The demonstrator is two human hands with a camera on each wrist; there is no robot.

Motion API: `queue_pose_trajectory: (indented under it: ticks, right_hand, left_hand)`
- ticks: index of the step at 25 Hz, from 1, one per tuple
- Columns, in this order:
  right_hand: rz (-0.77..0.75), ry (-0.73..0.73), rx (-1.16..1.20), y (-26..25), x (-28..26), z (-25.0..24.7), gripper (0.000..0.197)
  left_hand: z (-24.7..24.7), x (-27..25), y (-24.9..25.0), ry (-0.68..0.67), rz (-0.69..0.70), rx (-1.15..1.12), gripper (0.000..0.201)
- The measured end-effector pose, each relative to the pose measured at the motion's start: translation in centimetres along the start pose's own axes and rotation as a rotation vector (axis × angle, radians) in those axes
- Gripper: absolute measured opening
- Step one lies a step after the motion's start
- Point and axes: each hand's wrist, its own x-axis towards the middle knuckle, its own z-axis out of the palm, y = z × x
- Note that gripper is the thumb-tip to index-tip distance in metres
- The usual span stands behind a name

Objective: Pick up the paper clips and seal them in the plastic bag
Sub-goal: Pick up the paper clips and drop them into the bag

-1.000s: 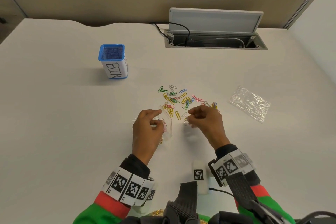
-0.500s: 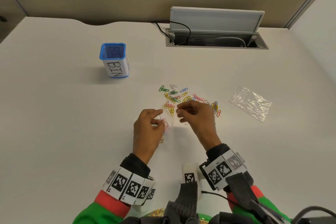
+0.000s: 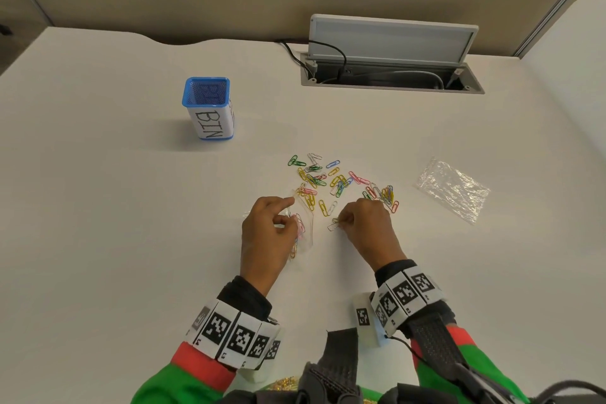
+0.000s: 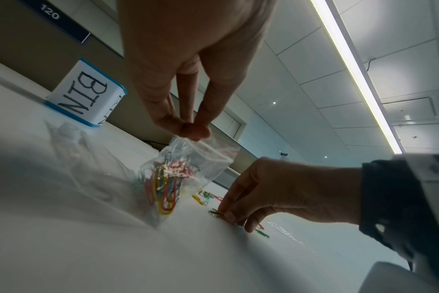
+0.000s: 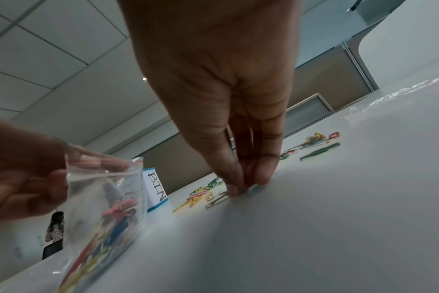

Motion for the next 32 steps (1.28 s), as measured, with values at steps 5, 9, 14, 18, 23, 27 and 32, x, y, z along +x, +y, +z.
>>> queue_pose_trajectory:
  ticks: [5, 9, 14, 18, 23, 27, 32]
  right_hand:
    - [0.087, 0.051, 0.176, 0.5, -0.6, -0.3, 0.011]
    - [0.250, 0.028, 0.708, -0.8, -1.5, -2.2, 0.007]
    - [0.119, -0.019, 0.790, -4.4, -2.0, -3.0, 0.012]
    - [0.017, -0.013, 0.575, -5.4, -1.9, -1.8, 0.009]
    - [0.145, 0.118, 0.610, -2.8, -2.2, -2.2, 0.012]
    - [0.352, 0.174, 0.147, 1.1, -2.3, -2.2, 0.032]
    - [0.307, 0.033, 0.103, -0.7, -2.0, -0.2, 0.055]
  left_hand:
    - [0.1, 0.0, 0.0, -0.007, 0.001, 0.012, 0.030]
    - [0.1, -0.1, 0.1, -0.012, -0.001, -0.012, 0.030]
    - [0.2, -0.4, 0.6, -0.040, -0.032, -0.021, 0.032]
    - [0.0, -0.4, 0.8, -0.028, -0.041, -0.039, 0.033]
    - [0.2, -0.2, 0.1, -0.022, -0.043, -0.059, 0.030]
    - [0.3, -0.1, 0.0, -0.014, -0.025, -0.051, 0.029]
    - [0.3, 0.0, 0.0, -0.009, -0.021, -0.041, 0.030]
